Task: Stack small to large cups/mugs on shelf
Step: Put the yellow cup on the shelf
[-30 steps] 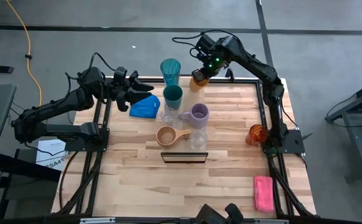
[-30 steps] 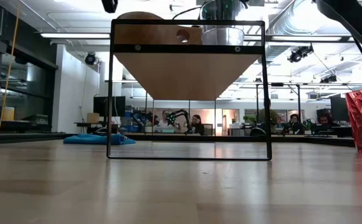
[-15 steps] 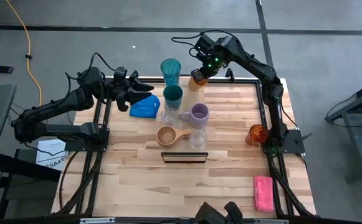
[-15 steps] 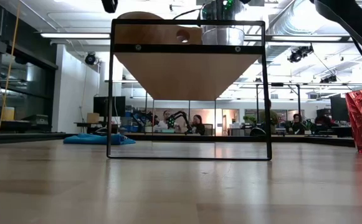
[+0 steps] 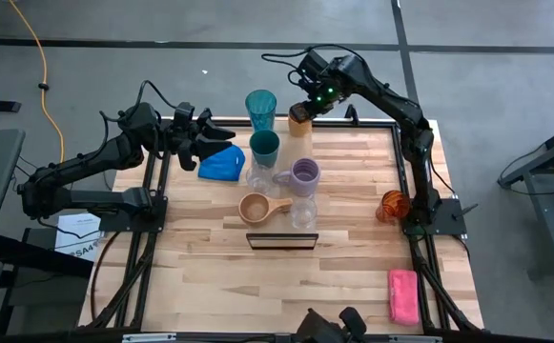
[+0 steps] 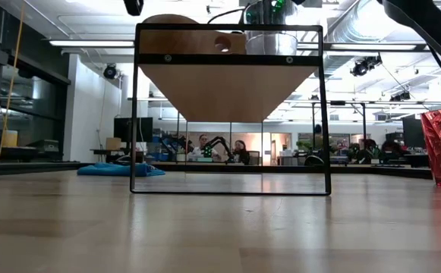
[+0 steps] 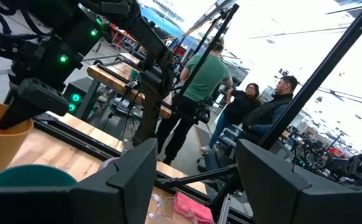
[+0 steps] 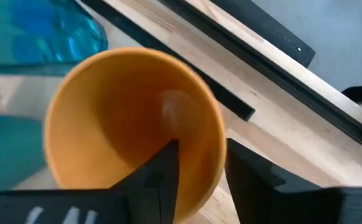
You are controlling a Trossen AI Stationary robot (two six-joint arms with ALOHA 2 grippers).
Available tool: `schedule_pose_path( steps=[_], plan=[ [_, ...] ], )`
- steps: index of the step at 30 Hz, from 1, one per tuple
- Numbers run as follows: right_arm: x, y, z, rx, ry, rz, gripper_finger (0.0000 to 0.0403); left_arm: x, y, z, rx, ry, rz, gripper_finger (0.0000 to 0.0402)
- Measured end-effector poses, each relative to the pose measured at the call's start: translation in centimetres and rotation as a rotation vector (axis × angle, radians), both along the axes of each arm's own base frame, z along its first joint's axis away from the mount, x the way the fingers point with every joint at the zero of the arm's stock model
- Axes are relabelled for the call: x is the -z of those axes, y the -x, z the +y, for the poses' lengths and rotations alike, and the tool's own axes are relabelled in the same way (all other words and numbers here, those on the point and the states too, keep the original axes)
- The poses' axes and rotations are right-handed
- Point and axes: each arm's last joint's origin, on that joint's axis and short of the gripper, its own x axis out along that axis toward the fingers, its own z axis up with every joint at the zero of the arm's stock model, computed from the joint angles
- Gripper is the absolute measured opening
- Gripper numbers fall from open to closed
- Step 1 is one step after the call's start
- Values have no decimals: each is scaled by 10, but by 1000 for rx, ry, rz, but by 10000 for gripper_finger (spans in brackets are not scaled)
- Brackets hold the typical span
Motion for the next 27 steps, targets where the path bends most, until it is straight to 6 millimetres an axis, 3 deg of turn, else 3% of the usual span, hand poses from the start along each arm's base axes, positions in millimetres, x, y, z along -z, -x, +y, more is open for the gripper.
schedule_pose_path(
  steps=[11,27],
  plan=[
    [-3,-6,-5,21,39,-79,147,0,0,0,0,0,0,207],
    [-15,-5,-6,12,64,-164,150,0,0,0,-6,1,0,207]
  ],
)
